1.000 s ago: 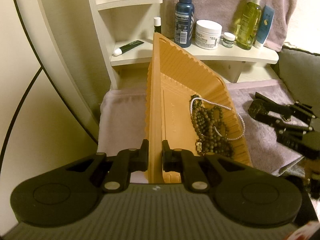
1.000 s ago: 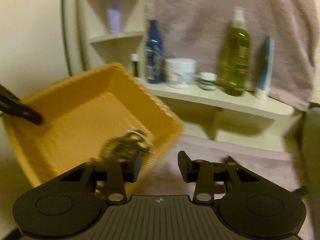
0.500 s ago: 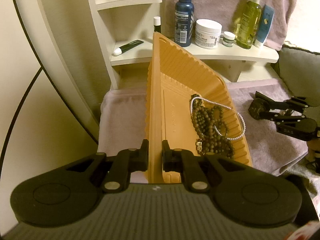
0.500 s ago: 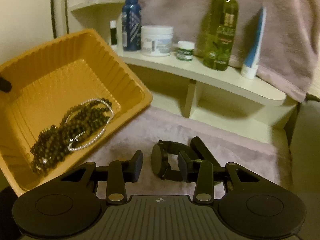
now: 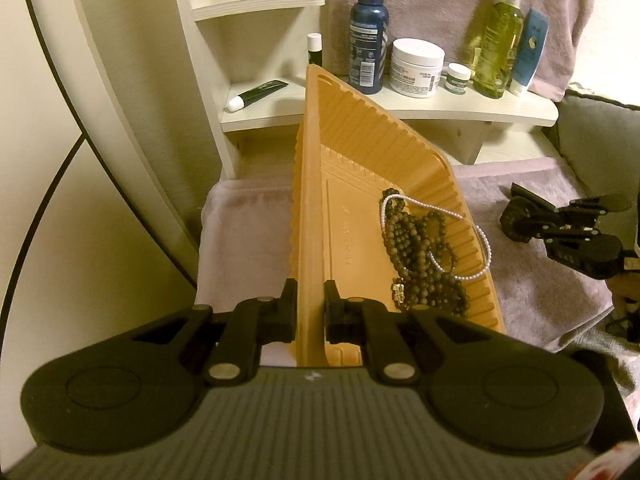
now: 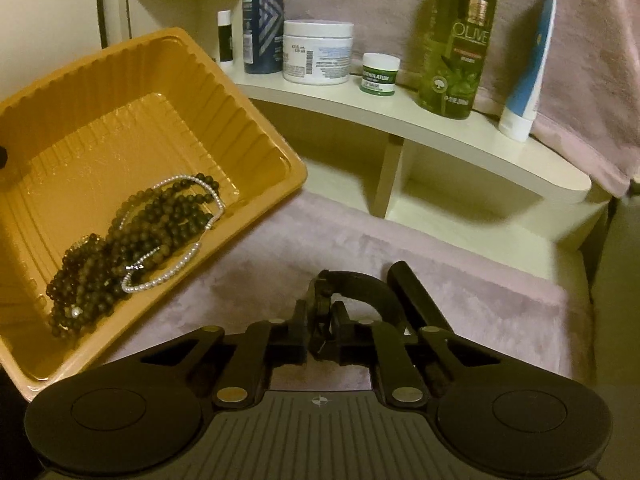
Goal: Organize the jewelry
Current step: 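Carry the black watch into the orange tray and open the right tool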
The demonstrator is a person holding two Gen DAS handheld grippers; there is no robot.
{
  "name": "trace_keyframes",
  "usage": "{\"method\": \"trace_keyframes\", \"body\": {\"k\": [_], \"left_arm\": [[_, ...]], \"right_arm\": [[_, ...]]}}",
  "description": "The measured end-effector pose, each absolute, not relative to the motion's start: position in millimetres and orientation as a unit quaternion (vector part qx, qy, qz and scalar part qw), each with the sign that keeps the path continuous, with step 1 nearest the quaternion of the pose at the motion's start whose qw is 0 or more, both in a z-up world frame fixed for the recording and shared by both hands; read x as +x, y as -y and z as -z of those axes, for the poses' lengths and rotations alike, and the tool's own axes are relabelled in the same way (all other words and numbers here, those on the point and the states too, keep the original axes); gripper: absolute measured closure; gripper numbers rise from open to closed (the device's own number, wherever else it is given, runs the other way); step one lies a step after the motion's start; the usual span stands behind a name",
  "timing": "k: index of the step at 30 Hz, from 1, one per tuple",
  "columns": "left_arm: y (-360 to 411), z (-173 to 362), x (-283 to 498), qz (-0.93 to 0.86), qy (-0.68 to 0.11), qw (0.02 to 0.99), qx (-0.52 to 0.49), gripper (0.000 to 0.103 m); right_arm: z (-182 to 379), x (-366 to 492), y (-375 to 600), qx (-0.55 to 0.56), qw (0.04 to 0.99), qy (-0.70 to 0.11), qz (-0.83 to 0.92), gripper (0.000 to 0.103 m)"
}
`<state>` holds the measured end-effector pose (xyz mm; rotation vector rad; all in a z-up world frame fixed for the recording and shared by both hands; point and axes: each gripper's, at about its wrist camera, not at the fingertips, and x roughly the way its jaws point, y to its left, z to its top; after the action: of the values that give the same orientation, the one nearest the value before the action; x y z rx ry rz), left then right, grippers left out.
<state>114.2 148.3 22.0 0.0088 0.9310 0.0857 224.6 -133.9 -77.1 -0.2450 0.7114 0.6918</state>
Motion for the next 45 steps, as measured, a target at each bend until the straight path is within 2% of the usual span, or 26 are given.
{"method": "trace_keyframes", "body": {"k": [10,17,26,35,37,38,40,45], "left_arm": [[-148,-23,114,-0.041,-0.448,0.893,0.006,0.092],[-146,-23,114,-0.042,-0.448,0.893,0.006,0.092],[-145,-23,114,-0.041,-0.448,0.893,0.005,0.092],[-148,-21,115,-0.040,-0.449,0.892,0.001,0.092],[-148,-21,115,-0.041,-0.449,0.892,0.003,0.093],[-149,-21,115,-0.041,-0.450,0.892,0.001,0.093],[-149,-21,115,-0.040,-0.449,0.892,0.001,0.092],[-150,-20,115,-0.041,-0.450,0.892,-0.001,0.093]], "right_arm": [[38,197,131,-0.054,0.883,-0.302,-0.355,0.093],[6,178,91,-0.015,0.859,-0.281,-0.428,0.094],[23,165,34,-0.015,0.830,-0.296,-0.473,0.094],[38,173,25,0.016,0.821,-0.304,-0.483,0.093],[37,174,27,0.022,0.821,-0.307,-0.480,0.087],[36,174,28,0.022,0.824,-0.305,-0.477,0.076],[34,173,34,0.025,0.828,-0.300,-0.474,0.066],[31,170,58,0.035,0.846,-0.286,-0.449,0.065]]}}
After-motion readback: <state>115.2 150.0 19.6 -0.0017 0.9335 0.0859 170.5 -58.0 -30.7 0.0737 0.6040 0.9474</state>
